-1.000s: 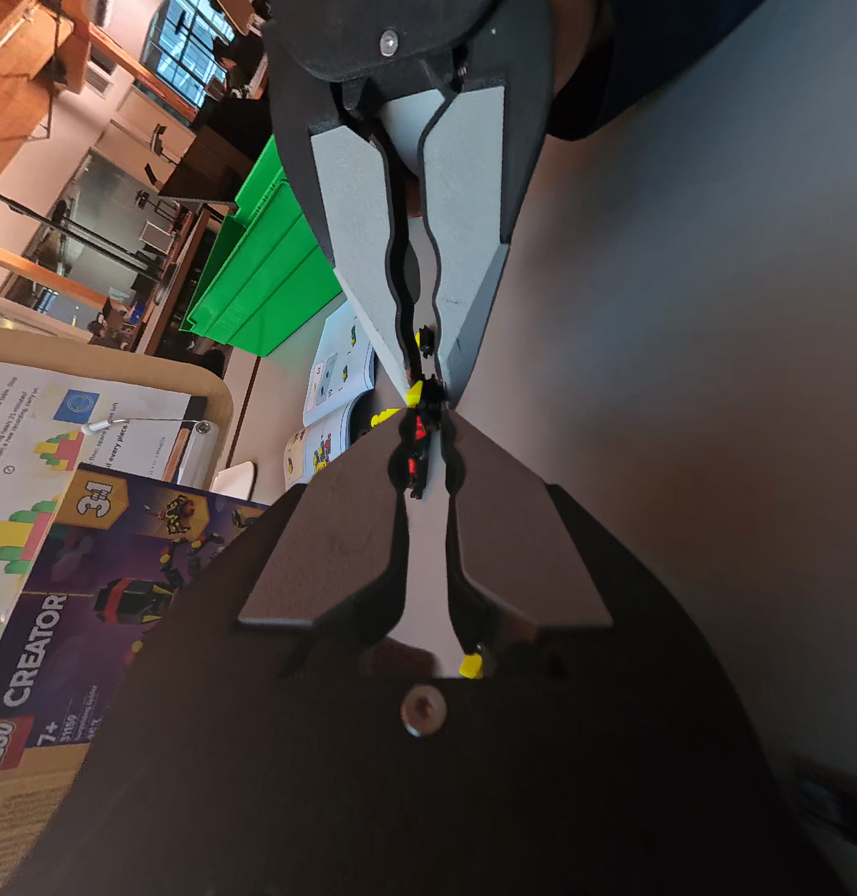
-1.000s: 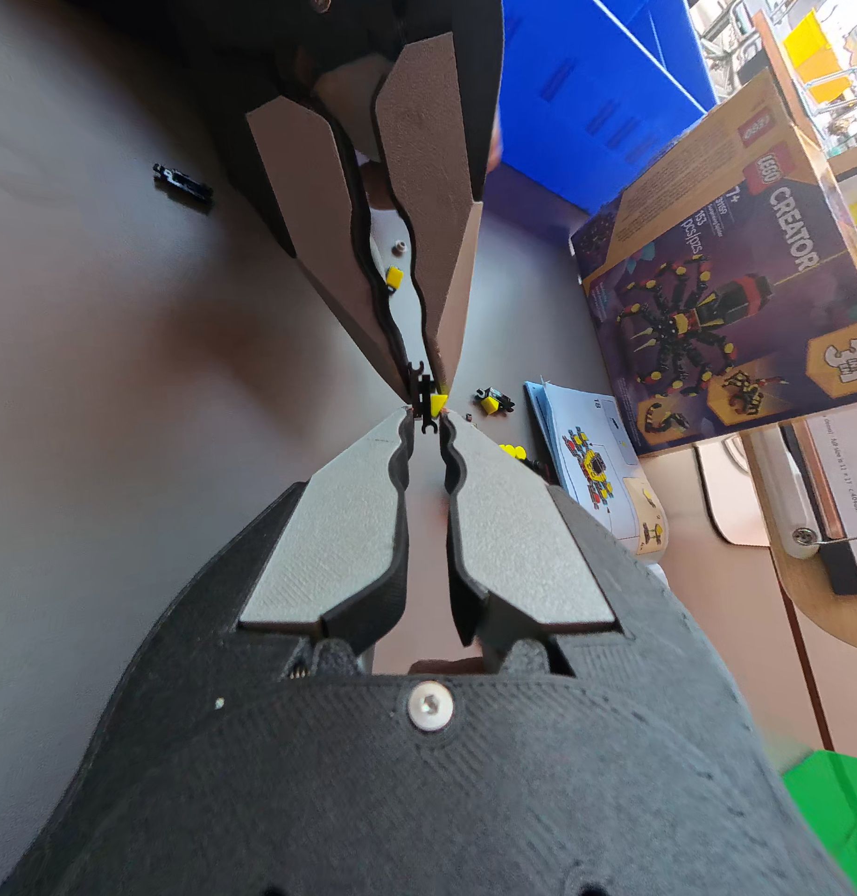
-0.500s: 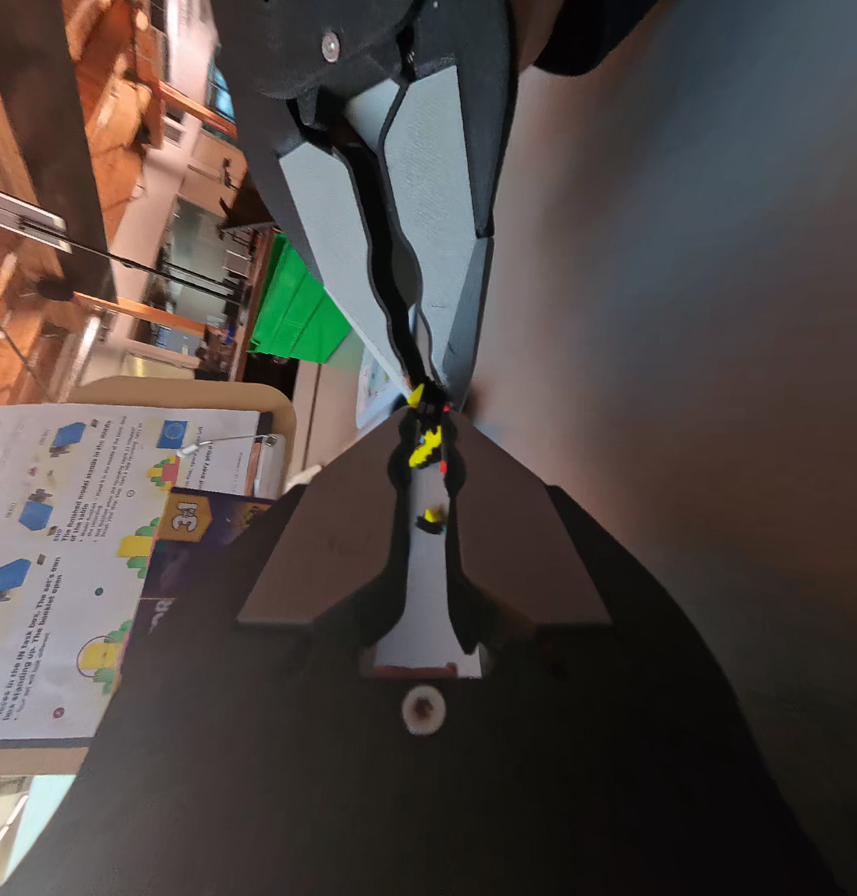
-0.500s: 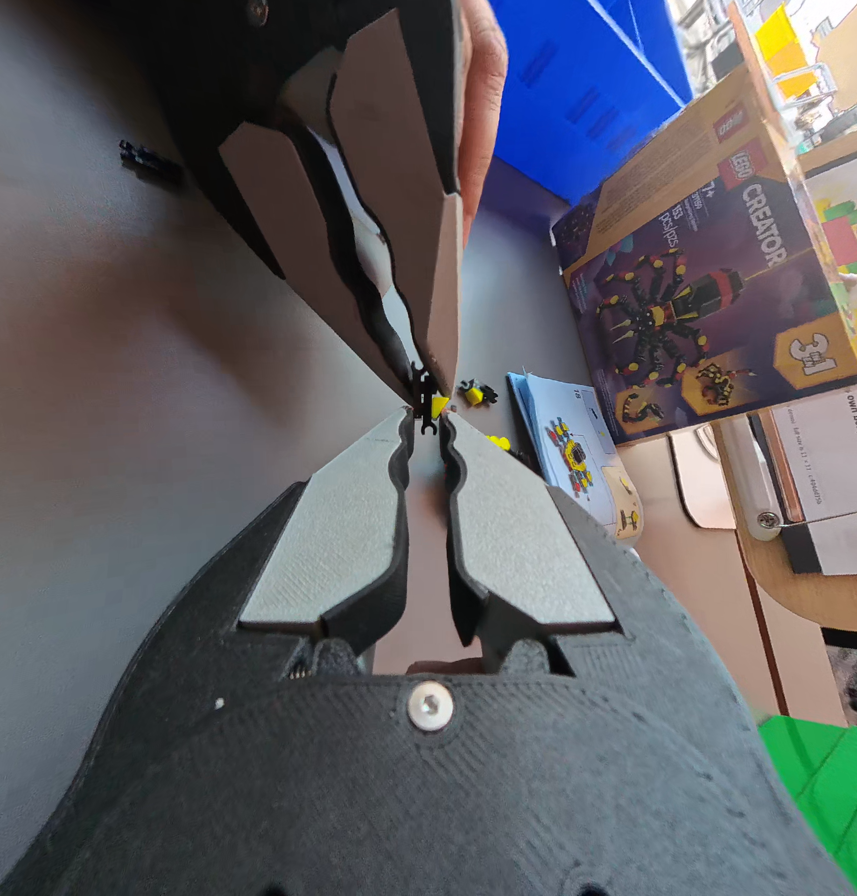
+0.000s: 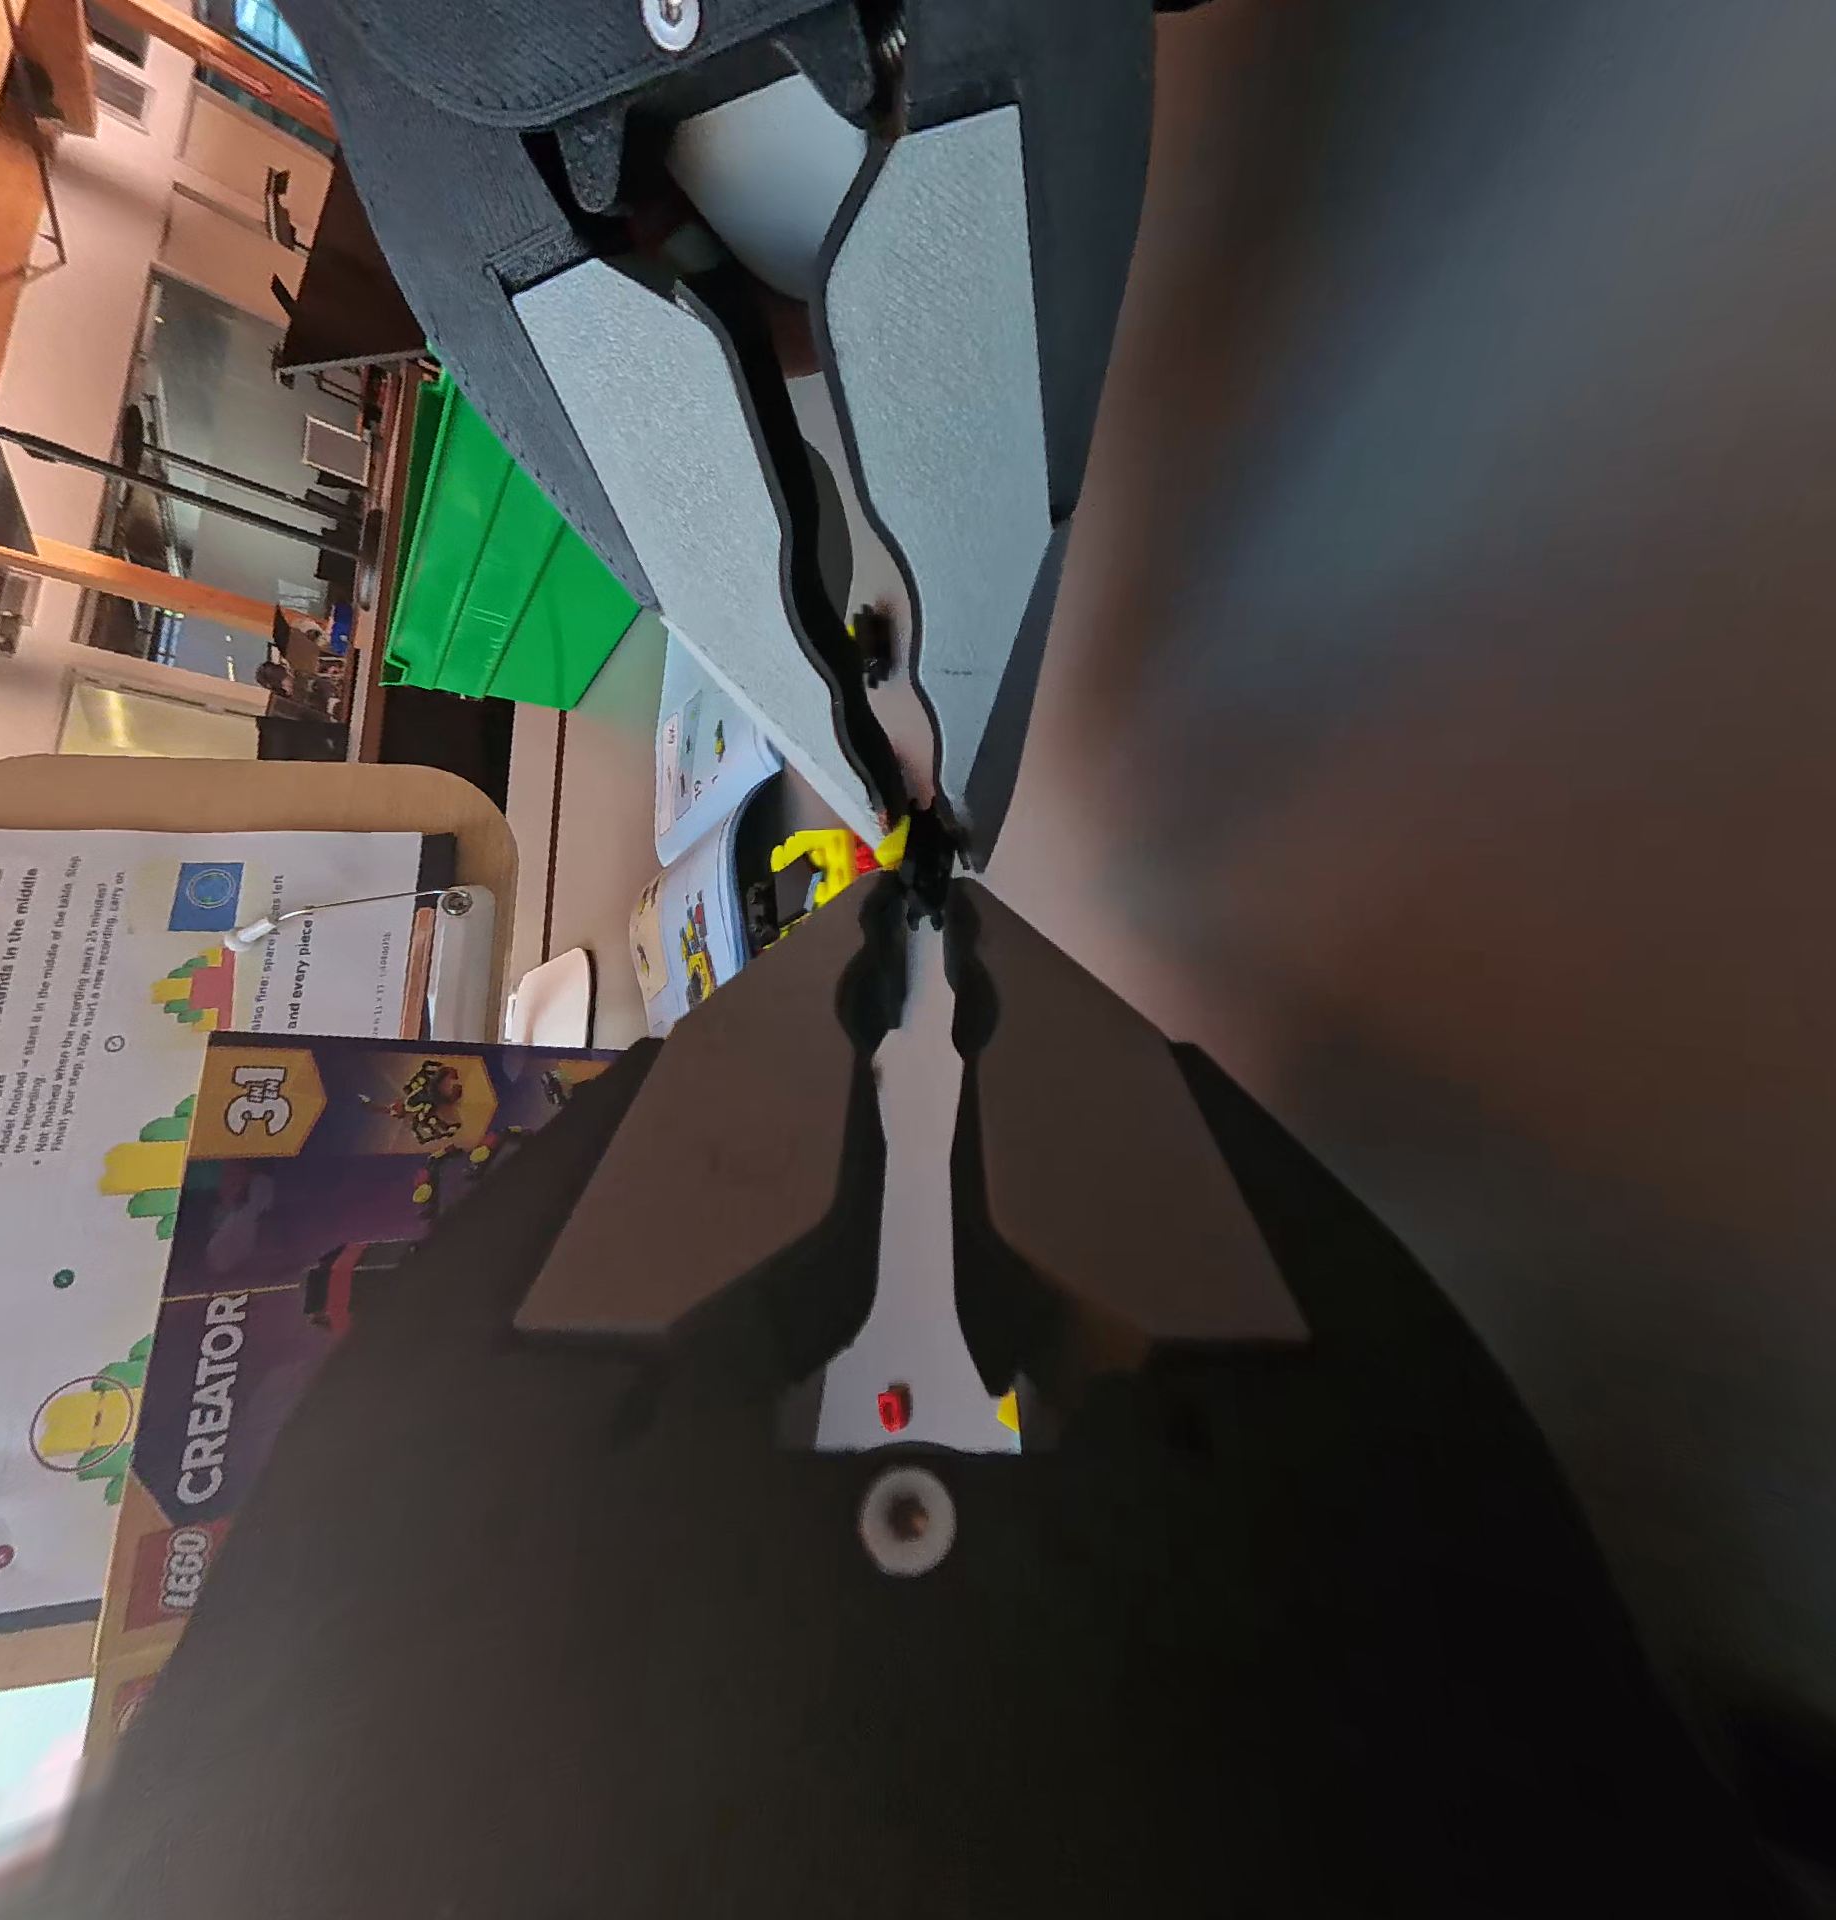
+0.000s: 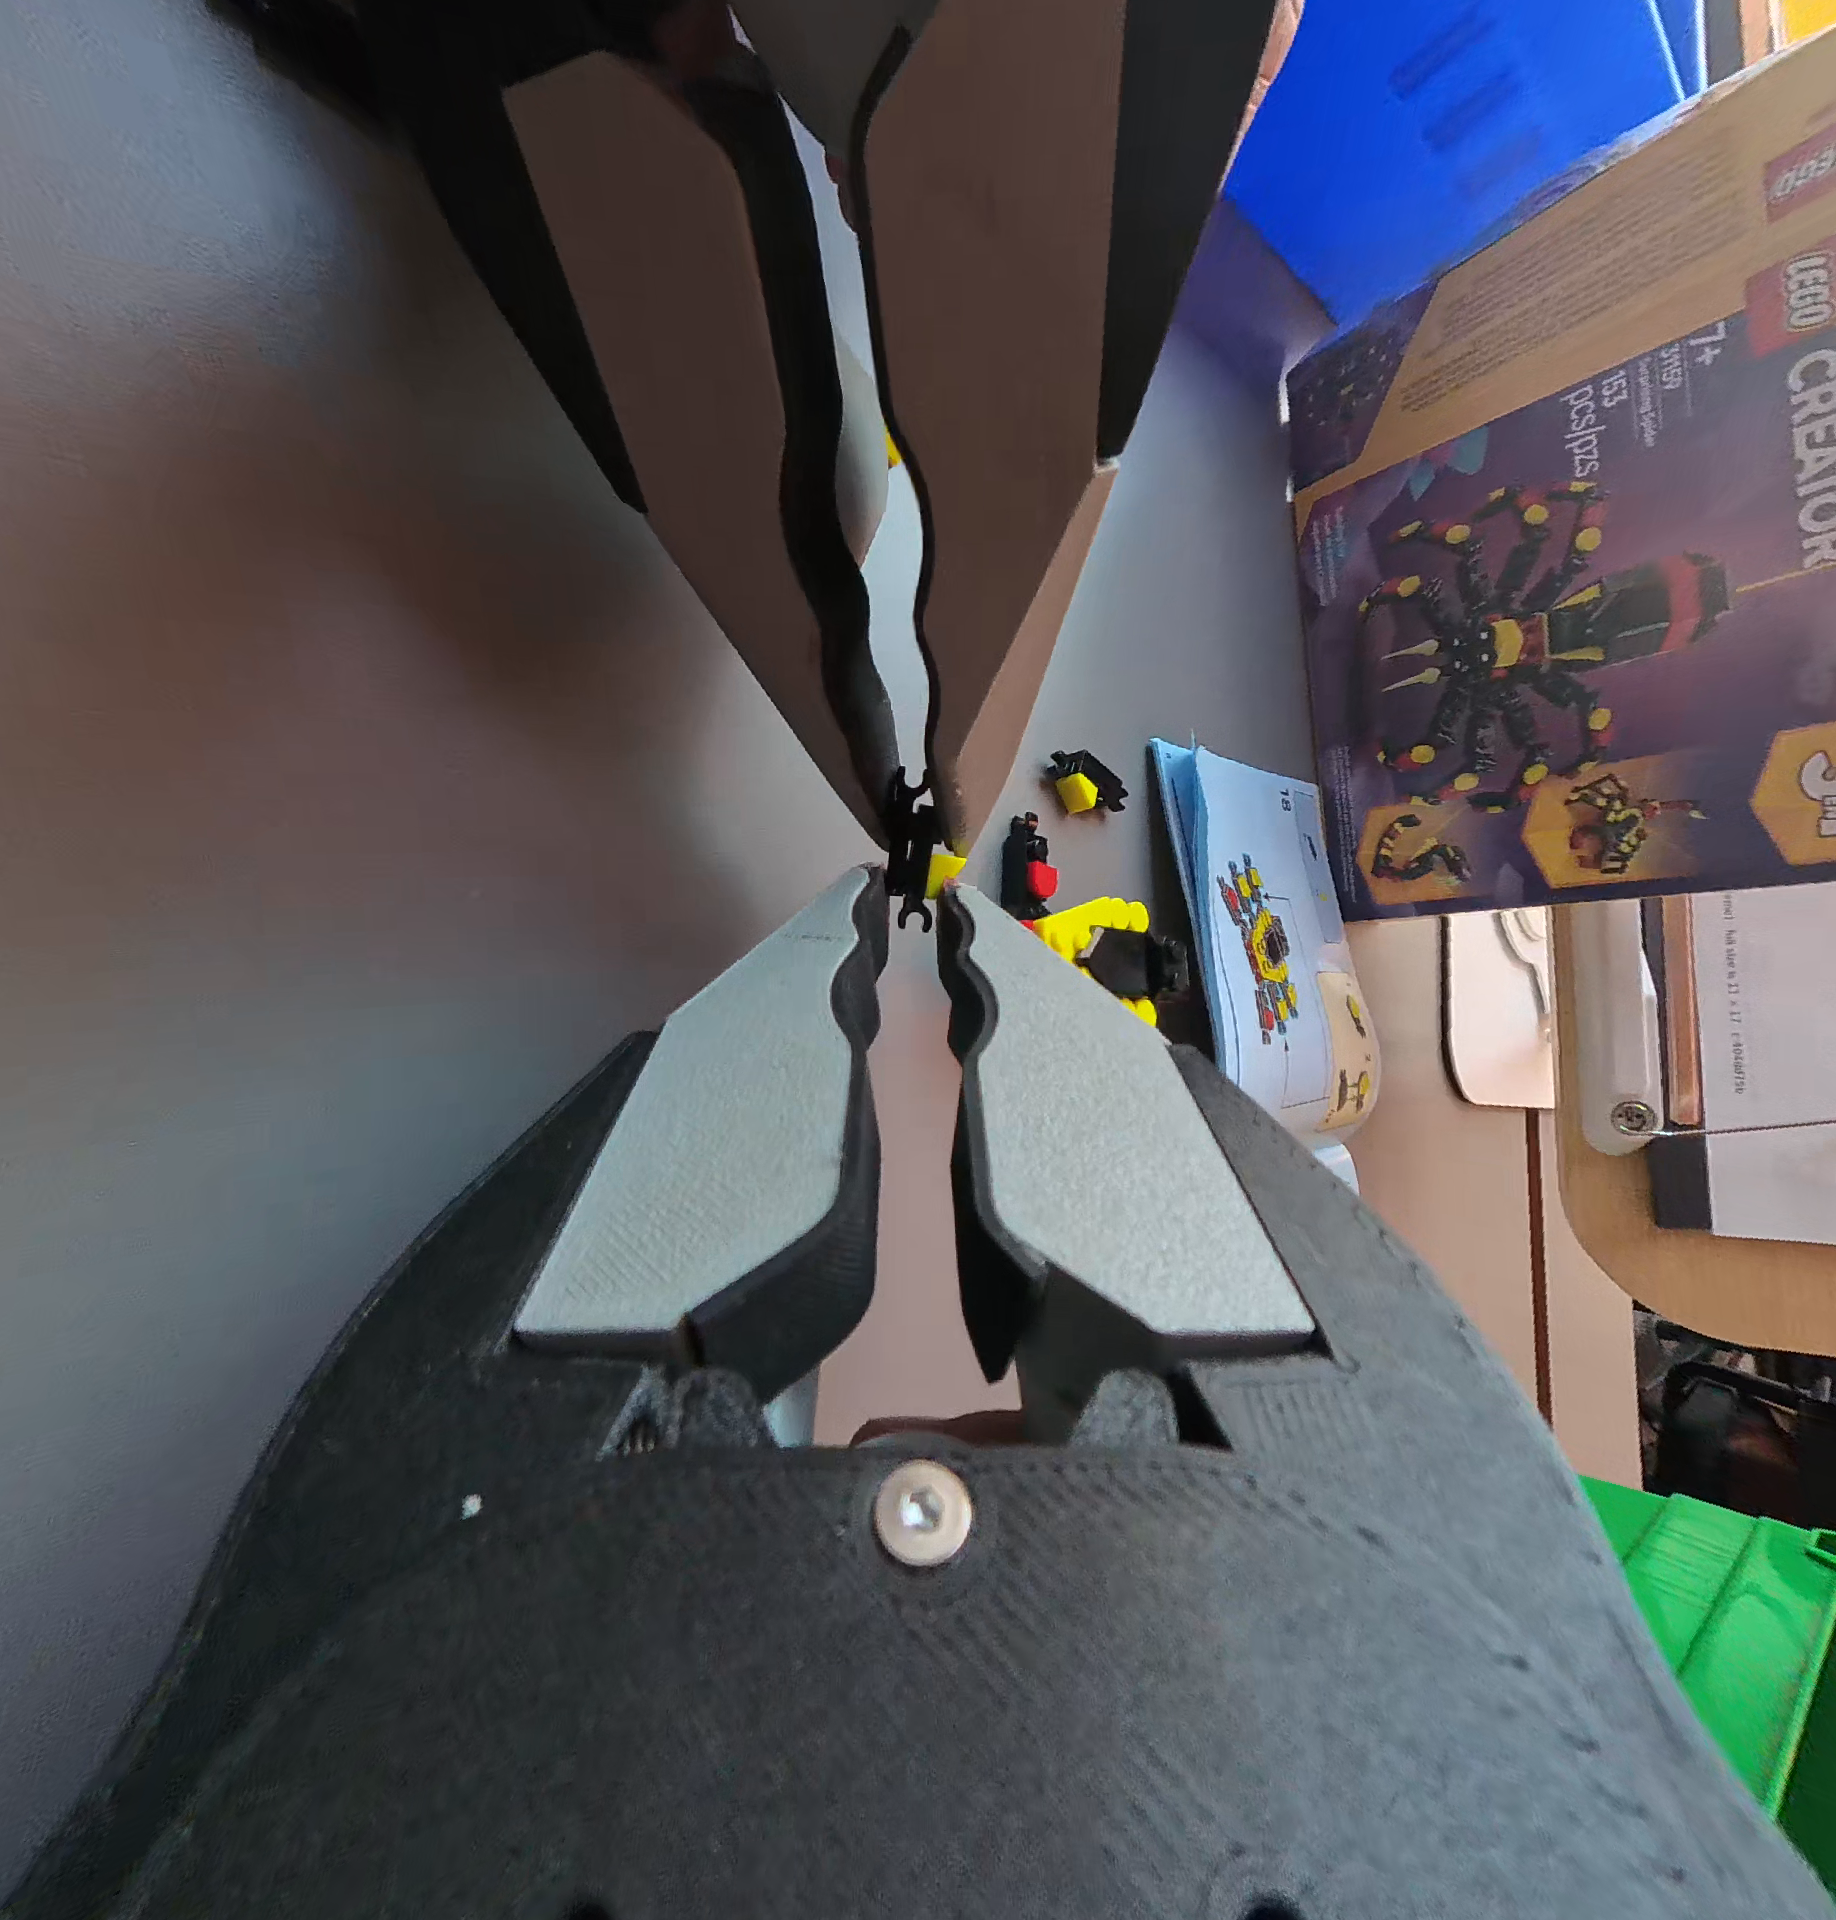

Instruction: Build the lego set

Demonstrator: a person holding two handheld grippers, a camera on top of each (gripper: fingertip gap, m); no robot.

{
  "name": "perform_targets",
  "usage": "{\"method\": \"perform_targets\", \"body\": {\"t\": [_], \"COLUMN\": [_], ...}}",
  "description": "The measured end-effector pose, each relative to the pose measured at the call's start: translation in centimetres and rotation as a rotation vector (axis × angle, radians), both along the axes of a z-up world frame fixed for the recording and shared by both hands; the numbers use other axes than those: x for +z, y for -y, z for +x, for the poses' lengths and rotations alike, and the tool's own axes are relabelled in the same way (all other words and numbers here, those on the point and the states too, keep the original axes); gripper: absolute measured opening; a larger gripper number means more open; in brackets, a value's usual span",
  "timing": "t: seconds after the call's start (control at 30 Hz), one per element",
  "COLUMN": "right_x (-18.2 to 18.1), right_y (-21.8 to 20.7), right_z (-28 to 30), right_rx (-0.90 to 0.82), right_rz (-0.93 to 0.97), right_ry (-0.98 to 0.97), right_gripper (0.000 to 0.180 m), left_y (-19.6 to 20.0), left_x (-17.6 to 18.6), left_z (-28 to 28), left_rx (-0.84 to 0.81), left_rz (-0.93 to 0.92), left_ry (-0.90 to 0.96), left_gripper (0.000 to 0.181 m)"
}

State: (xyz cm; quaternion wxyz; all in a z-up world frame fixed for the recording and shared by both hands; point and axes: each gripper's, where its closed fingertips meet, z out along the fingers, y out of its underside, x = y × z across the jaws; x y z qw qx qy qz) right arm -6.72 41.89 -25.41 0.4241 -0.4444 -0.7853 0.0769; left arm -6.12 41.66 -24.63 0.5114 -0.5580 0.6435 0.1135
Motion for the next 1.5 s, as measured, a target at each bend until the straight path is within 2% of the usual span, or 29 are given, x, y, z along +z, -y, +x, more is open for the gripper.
{"method": "perform_targets", "body": {"t": [0.17, 0.33, 0.47, 0.6, 0.83, 1.1, 1.3, 1.33, 1.5], "right_x": [1.6, 2.1, 3.1, 5.0, 6.2, 7.0, 6.9, 6.8, 6.5], "right_y": [-0.8, -0.9, -0.9, -0.4, 0.5, 0.7, 1.3, 1.5, 1.4], "right_z": [-0.6, -0.8, -0.9, -1.0, -1.3, -1.3, -1.4, -1.5, -1.5], "right_rx": [-0.034, -0.024, 0.008, 0.124, 0.268, 0.284, 0.310, 0.314, 0.295], "right_rz": [-0.153, -0.074, -0.104, -0.137, -0.185, -0.164, -0.132, -0.111, -0.099], "right_ry": [-0.147, -0.173, -0.257, -0.391, -0.515, -0.559, -0.552, -0.539, -0.507], "right_gripper": [0.010, 0.014, 0.010, 0.008, 0.007, 0.007, 0.006, 0.000, 0.000], "left_y": [-1.1, -1.1, -1.0, -0.4, 0.5, 0.9, 2.1, 1.7, 0.7], "left_x": [1.5, 2.0, 3.2, 5.0, 6.4, 7.3, 8.1, 8.2, 7.6], "left_z": [-0.1, -0.1, -0.4, -0.2, 0.0, 0.3, 1.4, 1.2, 0.0], "left_rx": [0.039, 0.042, 0.032, 0.000, -0.044, -0.046, -0.120, -0.092, -0.052], "left_rz": [0.032, -0.003, 0.008, -0.018, 0.037, 0.117, 0.153, 0.167, 0.115], "left_ry": [0.104, 0.171, 0.272, 0.397, 0.412, 0.410, 0.435, 0.439, 0.447], "left_gripper": [0.006, 0.007, 0.007, 0.006, 0.005, 0.005, 0.000, 0.000, 0.000]}}
